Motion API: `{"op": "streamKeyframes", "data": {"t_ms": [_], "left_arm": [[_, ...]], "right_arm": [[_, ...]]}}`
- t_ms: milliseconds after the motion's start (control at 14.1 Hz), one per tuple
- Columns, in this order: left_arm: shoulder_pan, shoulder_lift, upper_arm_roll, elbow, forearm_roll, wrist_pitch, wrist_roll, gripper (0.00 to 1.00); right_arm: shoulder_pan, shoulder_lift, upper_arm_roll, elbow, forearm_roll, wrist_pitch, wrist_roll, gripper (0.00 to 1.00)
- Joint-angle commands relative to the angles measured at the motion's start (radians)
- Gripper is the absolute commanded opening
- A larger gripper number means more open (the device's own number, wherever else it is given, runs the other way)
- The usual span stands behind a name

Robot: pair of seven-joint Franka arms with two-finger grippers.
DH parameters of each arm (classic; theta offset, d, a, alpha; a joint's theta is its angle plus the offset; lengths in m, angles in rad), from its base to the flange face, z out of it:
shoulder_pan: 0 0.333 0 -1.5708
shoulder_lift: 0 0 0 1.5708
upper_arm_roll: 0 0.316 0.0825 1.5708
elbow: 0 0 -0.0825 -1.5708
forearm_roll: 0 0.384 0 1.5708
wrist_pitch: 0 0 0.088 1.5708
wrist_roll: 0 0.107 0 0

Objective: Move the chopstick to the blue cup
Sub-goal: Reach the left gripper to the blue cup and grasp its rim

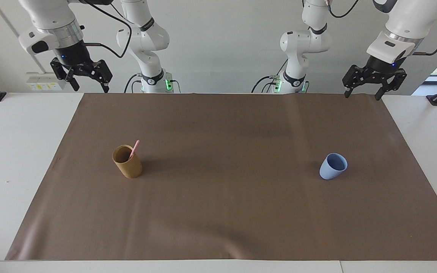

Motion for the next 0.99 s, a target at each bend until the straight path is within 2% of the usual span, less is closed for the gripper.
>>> {"op": "streamKeyframes", "data": {"t_ms": [0,212,496,920], "left_arm": [[0.016,0.035,-0.001,-0.005,-0.011,0.028,0.077,1.0],[0.016,0.084,-0.001,-0.03,-0.011,0.112,0.082,1.0],[0.04,0.102,-0.001,-0.156,-0.011,0.29,0.087,1.0],[0.094,0.24,-0.001,-0.166,-0.025,0.414,0.162,1.0]], "right_arm": [[-0.01,-0.005,0.005,0.006,0.015,-0.018,0.011,1.0],[-0.01,-0.005,0.005,0.006,0.015,-0.018,0.011,1.0],[-0.01,-0.005,0.005,0.006,0.015,-0.018,0.011,1.0],[-0.01,-0.005,0.005,0.006,0.015,-0.018,0.011,1.0]]}}
